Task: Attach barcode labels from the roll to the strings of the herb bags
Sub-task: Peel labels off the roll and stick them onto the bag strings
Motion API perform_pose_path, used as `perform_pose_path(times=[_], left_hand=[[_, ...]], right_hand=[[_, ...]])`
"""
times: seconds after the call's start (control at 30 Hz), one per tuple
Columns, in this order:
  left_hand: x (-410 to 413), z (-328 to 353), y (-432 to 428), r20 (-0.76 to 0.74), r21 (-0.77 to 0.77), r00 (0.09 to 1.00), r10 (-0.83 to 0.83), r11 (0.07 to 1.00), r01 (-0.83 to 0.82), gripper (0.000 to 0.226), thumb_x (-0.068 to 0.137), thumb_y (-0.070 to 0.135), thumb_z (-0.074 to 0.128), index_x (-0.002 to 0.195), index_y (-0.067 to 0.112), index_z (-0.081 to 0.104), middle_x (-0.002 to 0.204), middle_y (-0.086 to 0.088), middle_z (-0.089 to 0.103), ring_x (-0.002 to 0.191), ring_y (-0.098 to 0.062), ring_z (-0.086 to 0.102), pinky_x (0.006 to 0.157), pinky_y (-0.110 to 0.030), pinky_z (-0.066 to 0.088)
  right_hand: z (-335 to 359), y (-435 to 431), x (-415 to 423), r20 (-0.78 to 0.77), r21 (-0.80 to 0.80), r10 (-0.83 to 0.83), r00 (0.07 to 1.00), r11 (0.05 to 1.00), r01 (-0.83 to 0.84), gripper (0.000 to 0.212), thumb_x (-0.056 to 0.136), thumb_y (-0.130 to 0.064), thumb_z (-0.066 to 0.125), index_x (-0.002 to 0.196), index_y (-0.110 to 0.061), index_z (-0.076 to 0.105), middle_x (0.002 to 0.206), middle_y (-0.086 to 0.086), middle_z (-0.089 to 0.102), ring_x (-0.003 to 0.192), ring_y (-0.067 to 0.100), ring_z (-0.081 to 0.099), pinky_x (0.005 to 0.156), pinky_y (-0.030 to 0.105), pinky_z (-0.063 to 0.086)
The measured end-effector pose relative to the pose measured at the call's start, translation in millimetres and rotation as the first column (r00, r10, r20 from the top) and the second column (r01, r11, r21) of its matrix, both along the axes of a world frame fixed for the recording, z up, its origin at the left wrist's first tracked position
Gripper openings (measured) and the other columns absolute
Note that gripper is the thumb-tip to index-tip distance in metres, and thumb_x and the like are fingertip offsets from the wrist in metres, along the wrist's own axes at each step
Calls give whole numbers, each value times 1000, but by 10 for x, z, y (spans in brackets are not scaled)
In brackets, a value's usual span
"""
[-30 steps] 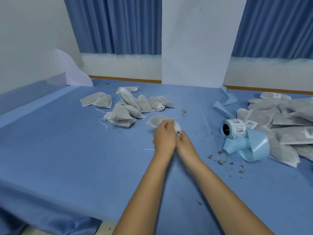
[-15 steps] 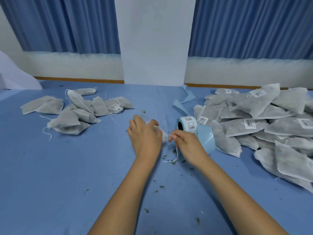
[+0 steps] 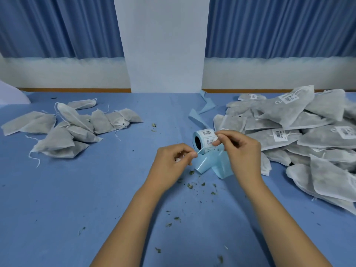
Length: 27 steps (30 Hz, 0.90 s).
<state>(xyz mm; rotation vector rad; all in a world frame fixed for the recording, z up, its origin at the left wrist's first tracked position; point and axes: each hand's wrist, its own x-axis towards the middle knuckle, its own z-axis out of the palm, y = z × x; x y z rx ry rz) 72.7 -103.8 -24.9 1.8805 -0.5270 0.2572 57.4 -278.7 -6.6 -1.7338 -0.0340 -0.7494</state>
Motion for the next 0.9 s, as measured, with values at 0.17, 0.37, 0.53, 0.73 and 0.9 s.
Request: perform_pose_path(times=[0.17,0.37,0.53,0.73,0.9], left_hand=[[-143,52,-41,30,-274,989,-142,951,145,11,86,25,68,80,23,78,77,8,73,47,-6,42,50,-18,38],[6,-22,61,179,-47,968,177,984,-171,14,84,10,73,96,16,79,107,13,72,99,1,67,87,-28,55],[-24,-36,20,368,126,911,187,960,-248,4,81,22,77,83,23,79,88,14,75,72,-12,69,64,-37,55],[-97,32,-65,43,-79,999,-30,996,34,13,81,5,75,84,16,79,92,8,63,74,2,56,71,-10,41],[-140,53,-91,-59,-233,993,103,966,-113,10,82,9,75,78,17,79,70,8,69,62,2,56,63,-10,40]], right_hand=[[-89,101,-9,-88,-21,-30,996,999,29,22,87,-4,64,73,-19,72,63,-2,69,61,3,61,65,13,46],[-141,259,-70,-41,-406,178,983,896,-180,10,86,-5,66,80,-8,74,61,-2,65,60,14,61,66,23,50],[-91,204,-101,253,-627,223,941,778,-16,9,85,-5,65,81,-4,72,68,-7,61,67,3,44,69,16,41],[-112,170,-36,313,-470,56,948,876,103,5,82,0,68,81,-3,73,75,5,64,71,21,54,72,23,42],[-108,217,-64,45,-260,69,997,964,-56,8,84,-5,69,82,-11,74,78,-2,62,72,4,51,70,11,36]])
